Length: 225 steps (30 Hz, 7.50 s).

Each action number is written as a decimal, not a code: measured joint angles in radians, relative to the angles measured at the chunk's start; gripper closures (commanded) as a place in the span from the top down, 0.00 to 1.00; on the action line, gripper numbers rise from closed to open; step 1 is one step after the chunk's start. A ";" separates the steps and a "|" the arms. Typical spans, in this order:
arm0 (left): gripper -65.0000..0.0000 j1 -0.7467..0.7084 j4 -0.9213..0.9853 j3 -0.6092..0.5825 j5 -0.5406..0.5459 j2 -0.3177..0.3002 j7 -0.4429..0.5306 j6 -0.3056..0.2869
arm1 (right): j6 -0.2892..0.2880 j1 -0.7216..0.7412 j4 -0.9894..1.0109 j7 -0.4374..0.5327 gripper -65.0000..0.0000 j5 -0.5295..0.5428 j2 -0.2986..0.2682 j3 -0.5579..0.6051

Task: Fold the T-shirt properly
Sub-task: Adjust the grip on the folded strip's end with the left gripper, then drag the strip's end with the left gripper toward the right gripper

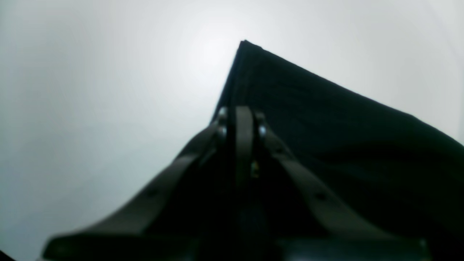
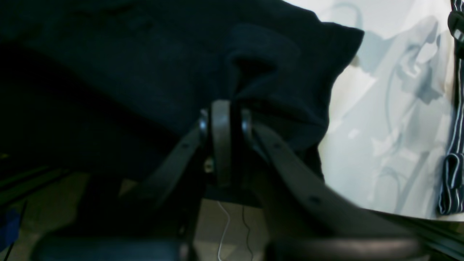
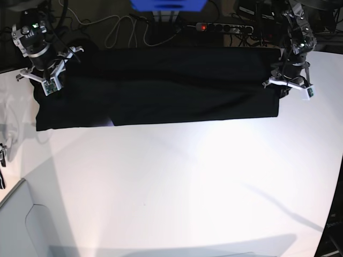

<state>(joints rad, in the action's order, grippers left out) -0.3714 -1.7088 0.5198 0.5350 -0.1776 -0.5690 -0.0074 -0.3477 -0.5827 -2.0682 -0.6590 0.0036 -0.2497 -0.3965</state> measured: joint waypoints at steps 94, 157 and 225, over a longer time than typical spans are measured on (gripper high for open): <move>0.00 -0.092 -0.034 0.007 0.000 0.025 0.003 0.003 | 0.000 0.032 0.031 -0.007 0.67 -0.002 0.006 -0.002; 0.00 -0.047 0.031 0.051 0.000 0.028 -0.001 0.002 | 0.000 0.034 0.031 -0.004 0.67 0.000 0.006 -0.002; 0.00 0.107 -0.148 -0.965 -0.113 0.094 0.014 0.022 | 0.000 0.033 0.030 -0.007 0.67 -0.002 0.048 -0.008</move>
<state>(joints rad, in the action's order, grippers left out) -0.2646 -1.8572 -0.4454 0.4217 -0.0834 -0.5552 0.0147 -0.3477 -0.5495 -2.0380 -0.6659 0.0013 -0.2020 -0.4046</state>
